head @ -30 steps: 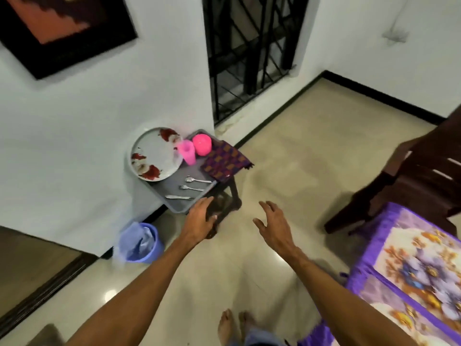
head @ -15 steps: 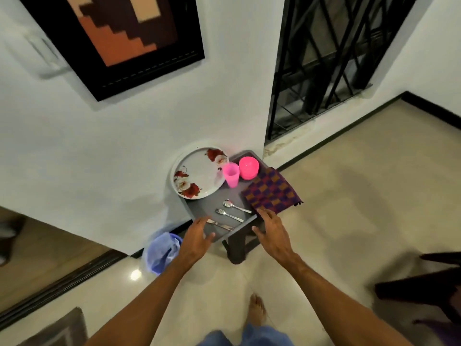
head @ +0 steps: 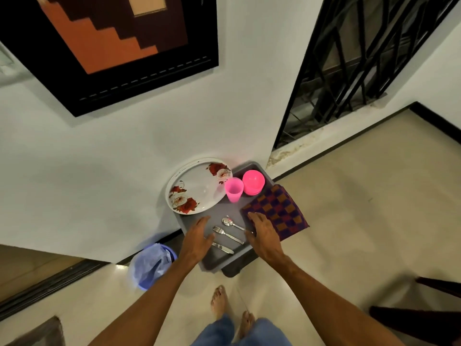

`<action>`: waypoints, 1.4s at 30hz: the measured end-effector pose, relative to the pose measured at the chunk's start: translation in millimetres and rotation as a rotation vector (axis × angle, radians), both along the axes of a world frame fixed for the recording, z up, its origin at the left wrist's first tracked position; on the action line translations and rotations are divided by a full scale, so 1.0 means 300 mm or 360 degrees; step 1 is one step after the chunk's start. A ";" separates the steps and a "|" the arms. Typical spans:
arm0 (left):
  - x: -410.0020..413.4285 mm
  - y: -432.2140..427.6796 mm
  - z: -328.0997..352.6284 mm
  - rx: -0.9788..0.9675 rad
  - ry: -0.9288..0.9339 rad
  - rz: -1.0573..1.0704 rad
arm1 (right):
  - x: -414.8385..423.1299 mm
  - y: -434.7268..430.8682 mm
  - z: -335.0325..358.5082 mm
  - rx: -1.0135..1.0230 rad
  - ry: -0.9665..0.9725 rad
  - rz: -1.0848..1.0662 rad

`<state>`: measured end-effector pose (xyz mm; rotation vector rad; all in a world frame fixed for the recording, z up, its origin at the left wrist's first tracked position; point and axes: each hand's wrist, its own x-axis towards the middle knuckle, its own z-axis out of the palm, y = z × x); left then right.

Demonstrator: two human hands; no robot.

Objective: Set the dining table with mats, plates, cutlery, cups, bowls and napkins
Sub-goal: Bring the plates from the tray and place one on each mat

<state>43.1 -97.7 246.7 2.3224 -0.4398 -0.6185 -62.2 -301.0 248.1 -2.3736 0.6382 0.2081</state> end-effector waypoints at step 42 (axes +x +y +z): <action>0.570 0.097 -0.136 -0.0028 -0.0286 0.0854 | 0.904 -0.273 -0.218 -0.0136 -0.0574 0.0290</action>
